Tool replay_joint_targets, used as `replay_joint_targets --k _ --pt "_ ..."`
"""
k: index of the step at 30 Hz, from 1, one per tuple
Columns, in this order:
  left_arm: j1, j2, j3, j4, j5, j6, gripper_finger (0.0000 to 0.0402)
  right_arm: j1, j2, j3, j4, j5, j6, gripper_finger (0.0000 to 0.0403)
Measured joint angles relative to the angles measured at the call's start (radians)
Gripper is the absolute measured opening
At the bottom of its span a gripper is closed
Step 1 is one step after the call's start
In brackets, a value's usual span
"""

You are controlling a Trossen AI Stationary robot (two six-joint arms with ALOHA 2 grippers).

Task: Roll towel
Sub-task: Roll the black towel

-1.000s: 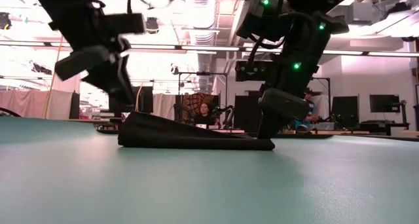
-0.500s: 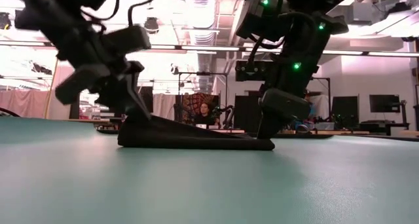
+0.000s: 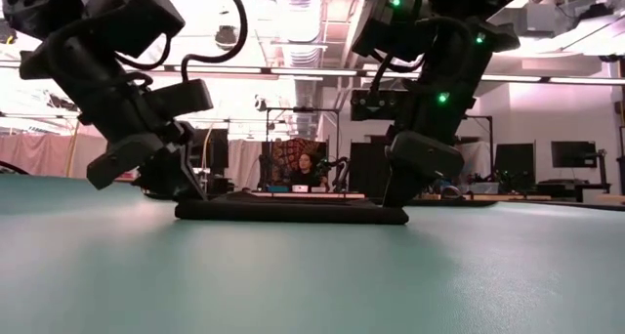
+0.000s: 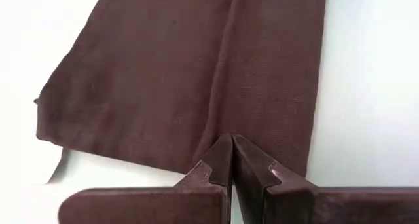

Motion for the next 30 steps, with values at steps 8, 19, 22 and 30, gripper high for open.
replay_joint_targets --k 8,19,22,30 --pt "0.0 0.0 0.0 -0.001 0.009 0.003 0.0 0.007 -0.001 0.035 -0.001 0.001 -0.071 0.0083" --pt "0.0 0.0 0.002 -0.039 0.009 0.003 0.0 0.036 -0.013 0.153 -0.105 0.025 -0.28 0.0118" --pt "0.0 0.0 0.002 -0.055 0.02 -0.018 0.0 0.061 -0.019 0.153 -0.119 0.008 -0.32 0.0119" --pt "-0.013 0.0 0.002 -0.021 0.049 -0.023 0.0 0.08 -0.052 0.149 -0.154 -0.026 -0.444 0.0118"
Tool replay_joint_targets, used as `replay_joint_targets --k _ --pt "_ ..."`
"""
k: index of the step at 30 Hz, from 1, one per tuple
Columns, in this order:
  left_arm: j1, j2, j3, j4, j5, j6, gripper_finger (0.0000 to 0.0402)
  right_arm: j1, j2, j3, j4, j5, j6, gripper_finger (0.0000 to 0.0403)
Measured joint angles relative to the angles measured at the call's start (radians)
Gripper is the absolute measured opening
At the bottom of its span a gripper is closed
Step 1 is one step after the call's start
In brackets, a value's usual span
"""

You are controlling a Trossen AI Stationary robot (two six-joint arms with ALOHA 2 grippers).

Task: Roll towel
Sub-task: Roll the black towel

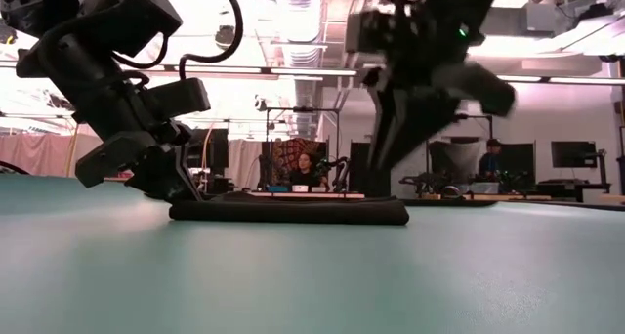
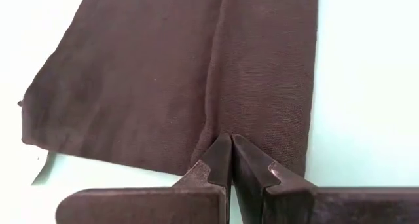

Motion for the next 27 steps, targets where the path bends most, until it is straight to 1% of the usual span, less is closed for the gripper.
replay_joint_targets --k 2,4,5,7,9,10,11,12,14,15,17,18,20,23,25,27 --pt "0.0 0.0 0.0 0.002 0.001 -0.001 0.0 -0.011 -0.046 0.001 0.001 -0.007 -0.03 0.0115" --pt "0.0 0.0 0.0 0.002 0.001 -0.001 0.0 -0.021 -0.114 0.001 0.034 -0.05 -0.073 0.0112" --pt "0.0 0.0 0.0 0.002 0.0 -0.001 0.0 -0.026 -0.155 0.001 0.051 -0.099 -0.095 0.011" --pt "0.001 0.0 0.0 0.0 0.0 -0.001 0.0 -0.036 -0.244 0.001 0.082 -0.232 -0.125 0.0108" --pt "0.001 0.0 0.0 -0.002 0.0 -0.001 0.0 -0.051 -0.334 0.003 0.087 -0.356 -0.124 0.0106" --pt "0.001 0.0 0.0 -0.002 0.0 -0.002 0.0 -0.058 -0.377 0.001 0.073 -0.398 -0.118 0.0106" --pt "0.001 0.0 0.0 -0.002 0.0 -0.002 0.0 -0.063 -0.419 -0.012 0.067 -0.41 -0.107 0.0105" --pt "0.001 0.0 0.0 -0.002 0.0 -0.003 0.0 -0.065 -0.462 -0.037 0.068 -0.409 -0.094 0.0105" --pt "0.001 0.0 0.0 0.002 0.0 -0.002 0.0 -0.072 -0.54 -0.123 0.082 -0.355 -0.055 0.0105" --pt "0.002 0.0 -0.001 0.009 0.0 0.001 0.0 -0.072 -0.573 -0.182 0.112 -0.32 -0.026 0.0105" --pt "0.002 0.0 -0.002 0.04 0.004 0.023 0.0 -0.076 -0.625 -0.322 0.207 -0.29 0.034 0.0105" --pt "0.002 0.001 -0.003 0.059 0.01 0.04 0.0 -0.076 -0.647 -0.407 0.293 -0.286 0.056 0.0105" --pt "0.005 0.0 -0.003 0.096 0.035 0.077 0.0 -0.076 -0.678 -0.578 0.545 -0.276 0.078 0.0104" --pt "0.026 -0.001 -0.002 0.111 0.072 0.089 0.0 -0.083 -0.678 -0.781 0.952 -0.193 0.049 0.0104" --pt "0.042 -0.001 -0.002 0.104 0.086 0.071 0.0 -0.094 -0.65 -0.852 1.098 -0.157 -0.021 0.0104" --pt "0.051 -0.001 -0.002 0.086 0.088 0.057 0.0 -0.107 -0.617 -0.868 1.136 -0.153 -0.092 0.0104"
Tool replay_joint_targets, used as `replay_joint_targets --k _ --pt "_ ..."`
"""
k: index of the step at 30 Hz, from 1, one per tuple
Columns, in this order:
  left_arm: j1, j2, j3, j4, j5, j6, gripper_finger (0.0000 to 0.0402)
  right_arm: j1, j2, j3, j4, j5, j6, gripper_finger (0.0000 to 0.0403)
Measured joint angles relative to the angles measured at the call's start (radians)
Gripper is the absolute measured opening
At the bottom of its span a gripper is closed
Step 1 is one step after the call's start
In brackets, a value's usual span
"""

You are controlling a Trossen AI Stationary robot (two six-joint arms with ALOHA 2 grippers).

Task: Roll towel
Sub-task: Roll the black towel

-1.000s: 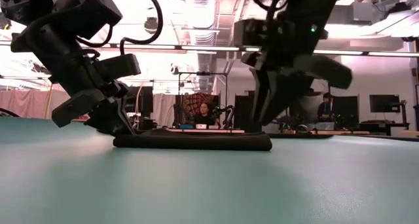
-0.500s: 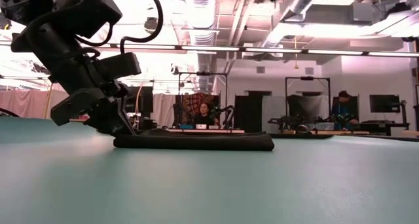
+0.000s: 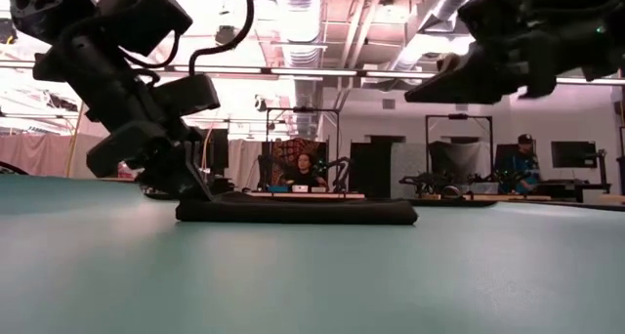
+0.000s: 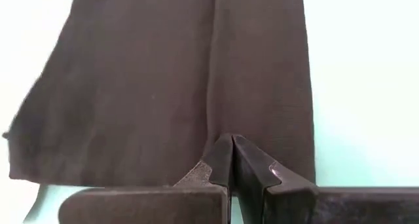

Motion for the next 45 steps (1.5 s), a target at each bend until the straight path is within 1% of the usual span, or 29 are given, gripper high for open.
replay_joint_targets --k 2,4,7,8,10,13,16,19,24,27,31,34,38,42,43,45 --pt "0.005 0.0 0.0 -0.01 0.002 -0.007 0.0 -0.012 0.034 0.013 0.0 -0.001 -0.031 0.0104" --pt "0.014 0.0 0.0 -0.015 0.002 -0.015 0.0 -0.03 0.082 0.03 0.001 -0.012 -0.024 0.0099" --pt "0.02 -0.001 0.001 -0.027 0.001 -0.031 0.0 -0.053 0.17 0.042 0.009 -0.073 -0.024 0.0083" --pt "0.021 -0.001 0.001 -0.028 0.001 -0.034 0.0 -0.058 0.2 0.047 0.011 -0.078 -0.026 0.0078" --pt "0.022 -0.001 0.001 -0.033 0.0 -0.042 0.0 -0.063 0.261 0.058 0.012 -0.067 -0.029 0.0072" --pt "0.022 -0.002 0.002 -0.053 -0.001 -0.044 0.0 -0.061 0.339 0.081 0.005 -0.057 -0.093 0.0077" --pt "0.022 -0.002 0.003 -0.092 -0.001 -0.05 0.0 -0.039 0.398 0.132 -0.004 -0.056 -0.168 0.0105" --pt "0.022 -0.002 0.003 -0.12 -0.001 -0.057 0.0 -0.02 0.447 0.202 -0.111 -0.059 -0.216 0.015" --pt "0.023 -0.002 0.003 -0.133 -0.001 -0.05 0.0 -0.006 0.509 0.333 -0.289 -0.053 -0.19 0.0234" --pt "0.023 -0.002 0.002 -0.134 -0.001 -0.031 0.0 -0.007 0.551 0.379 -0.367 -0.027 -0.186 0.0258" --pt "0.024 -0.002 0.002 -0.142 0.001 -0.017 0.0 -0.017 0.589 0.392 -0.384 -0.02 -0.19 0.0258" --pt "0.024 -0.002 0.002 -0.164 0.0 -0.016 0.0 -0.033 0.614 0.393 -0.411 0.006 -0.169 0.0253" --pt "0.024 -0.002 0.003 -0.174 0.002 -0.004 0.0 -0.073 0.639 0.38 -0.423 -0.023 -0.105 0.0242" --pt "0.028 -0.003 0.003 -0.168 0.028 0.027 0.0 -0.089 0.669 0.363 -0.366 -0.073 -0.074 0.0221" --pt "0.031 -0.003 0.002 -0.167 0.031 0.027 0.0 -0.09 0.677 0.362 -0.349 -0.075 -0.063 0.0213" --pt "0.039 -0.003 0.002 -0.167 0.042 0.028 0.0 -0.09 0.689 0.362 -0.331 -0.045 -0.038 0.0191"
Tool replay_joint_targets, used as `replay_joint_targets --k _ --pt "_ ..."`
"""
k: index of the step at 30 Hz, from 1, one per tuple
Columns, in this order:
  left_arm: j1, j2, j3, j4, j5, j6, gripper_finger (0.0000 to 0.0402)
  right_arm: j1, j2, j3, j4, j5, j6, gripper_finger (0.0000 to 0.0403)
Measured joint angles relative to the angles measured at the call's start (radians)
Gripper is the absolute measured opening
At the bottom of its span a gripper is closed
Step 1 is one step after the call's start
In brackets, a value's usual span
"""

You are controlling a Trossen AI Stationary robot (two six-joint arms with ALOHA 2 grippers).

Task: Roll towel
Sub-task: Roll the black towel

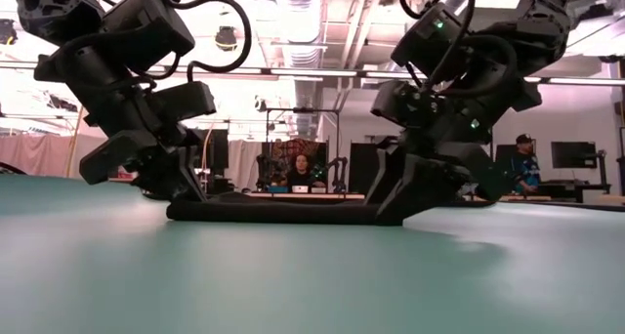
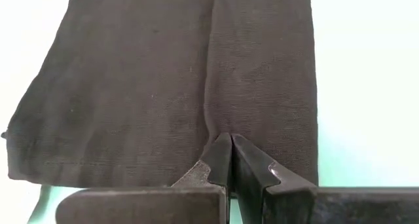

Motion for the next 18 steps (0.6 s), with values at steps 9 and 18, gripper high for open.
replay_joint_targets --k 9,18 --pt "-0.003 -0.011 -0.001 -0.003 0.025 -0.005 0.0 0.012 0.017 0.0 0.025 0.085 0.163 0.0028" --pt "-0.114 -0.177 -0.003 -0.093 -0.155 -0.059 0.0 0.061 0.02 0.0 0.029 0.15 0.219 0.0025"
